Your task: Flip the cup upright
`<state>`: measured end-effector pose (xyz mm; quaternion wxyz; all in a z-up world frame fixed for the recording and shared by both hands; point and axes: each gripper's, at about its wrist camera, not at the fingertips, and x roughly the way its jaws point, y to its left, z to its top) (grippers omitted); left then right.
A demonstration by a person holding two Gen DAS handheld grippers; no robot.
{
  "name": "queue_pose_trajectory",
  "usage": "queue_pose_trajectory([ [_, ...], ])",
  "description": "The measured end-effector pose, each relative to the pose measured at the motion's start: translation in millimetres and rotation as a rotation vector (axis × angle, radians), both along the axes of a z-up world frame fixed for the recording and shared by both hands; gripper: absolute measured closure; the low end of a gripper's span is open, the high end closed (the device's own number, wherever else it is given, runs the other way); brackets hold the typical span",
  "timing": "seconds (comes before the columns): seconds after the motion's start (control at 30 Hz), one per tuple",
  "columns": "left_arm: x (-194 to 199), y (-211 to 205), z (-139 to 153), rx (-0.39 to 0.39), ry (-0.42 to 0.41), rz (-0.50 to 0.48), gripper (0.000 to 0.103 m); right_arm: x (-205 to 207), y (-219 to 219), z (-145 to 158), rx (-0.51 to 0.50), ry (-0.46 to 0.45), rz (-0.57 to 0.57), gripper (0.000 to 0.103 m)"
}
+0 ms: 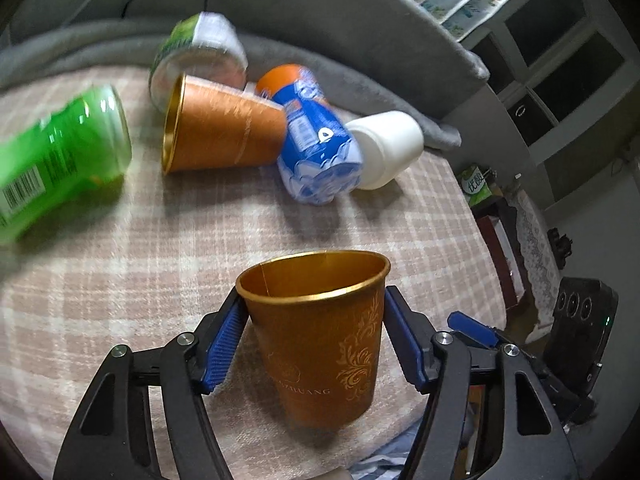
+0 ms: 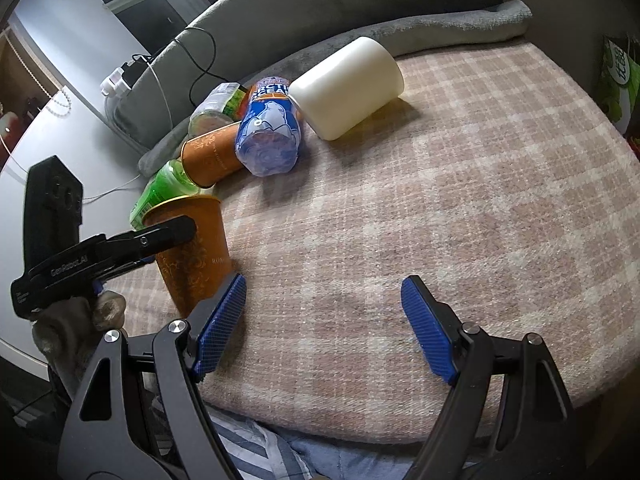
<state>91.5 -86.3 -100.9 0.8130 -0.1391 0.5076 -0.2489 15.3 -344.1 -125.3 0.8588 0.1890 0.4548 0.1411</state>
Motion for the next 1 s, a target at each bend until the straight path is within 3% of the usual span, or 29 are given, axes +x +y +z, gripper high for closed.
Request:
queue_pose_trajectory([
  [0.6,-17.7,-31.8,20.9,0.286,-0.361,0.017,0.036,-1.5,-2.3,-0.3,0.003,0.000,-0.004,0.021],
  [1.0,-23.2,-37.6,16.2,0.325,-0.382,0.003,0.036,-2.6,-3.3,1.7,-0.005,-0.006,-0.008,0.021],
])
